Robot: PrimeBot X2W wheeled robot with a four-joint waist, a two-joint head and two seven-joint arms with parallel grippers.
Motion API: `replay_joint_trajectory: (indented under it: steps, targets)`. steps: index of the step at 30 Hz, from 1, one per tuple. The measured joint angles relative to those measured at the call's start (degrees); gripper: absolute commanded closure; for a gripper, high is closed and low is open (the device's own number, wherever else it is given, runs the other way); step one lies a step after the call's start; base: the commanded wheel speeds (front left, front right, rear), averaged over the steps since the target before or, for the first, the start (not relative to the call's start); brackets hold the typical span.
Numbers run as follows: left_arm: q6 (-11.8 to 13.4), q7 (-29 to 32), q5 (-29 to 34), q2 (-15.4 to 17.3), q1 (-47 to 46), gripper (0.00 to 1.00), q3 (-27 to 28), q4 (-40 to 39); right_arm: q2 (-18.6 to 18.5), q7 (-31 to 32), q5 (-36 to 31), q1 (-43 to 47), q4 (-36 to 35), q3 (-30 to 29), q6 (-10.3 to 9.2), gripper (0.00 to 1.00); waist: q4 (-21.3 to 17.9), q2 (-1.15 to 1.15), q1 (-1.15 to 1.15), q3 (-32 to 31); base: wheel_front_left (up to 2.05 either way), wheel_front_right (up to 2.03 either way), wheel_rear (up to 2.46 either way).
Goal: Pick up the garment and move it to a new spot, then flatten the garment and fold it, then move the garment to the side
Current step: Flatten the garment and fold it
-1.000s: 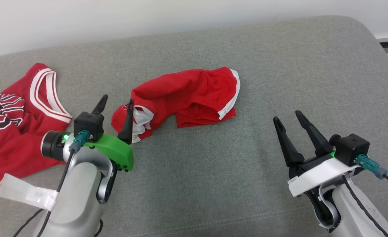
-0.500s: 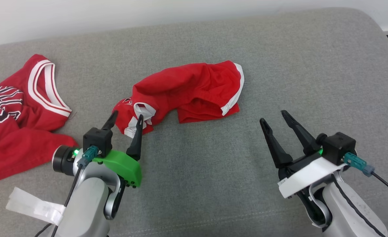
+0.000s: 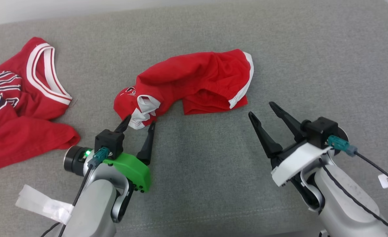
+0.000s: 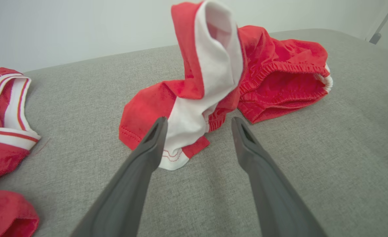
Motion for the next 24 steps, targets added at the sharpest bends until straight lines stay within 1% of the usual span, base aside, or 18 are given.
replay_joint_trajectory:
  steps: [4,7,11,16,24]
  targets:
    - [-1.4,0.5,0.0,-0.7,-0.7,0.00,-0.9,-0.9,0.0,0.6,-0.3,-2.8,2.0,0.8,0.00,0.00,0.6,0.00,0.00,1.7,0.00,0.00,0.00]
    - [-1.9,0.5,0.0,-1.2,-1.6,0.00,-1.5,-1.1,-0.2,0.6,-1.0,-5.2,2.8,2.8,0.00,0.00,1.3,0.00,0.00,2.9,0.00,0.00,0.00]
    - [-1.8,0.5,0.0,-1.2,-2.3,0.00,-1.0,-1.0,-0.3,1.1,-2.6,-8.8,3.5,7.3,0.00,0.00,2.5,0.00,0.00,4.2,0.00,0.00,0.00]
    - [-1.6,0.5,0.0,-1.2,-3.5,0.00,-0.3,-0.6,-1.0,1.9,-3.0,-12.3,5.4,12.8,0.02,0.00,4.3,0.00,0.00,5.5,0.00,0.00,0.00]
    - [-1.1,0.5,0.0,-1.3,-4.3,0.00,0.3,0.2,-0.9,2.3,-2.2,-15.5,8.1,17.6,0.04,0.00,6.8,0.00,0.00,7.0,0.00,0.00,0.00]
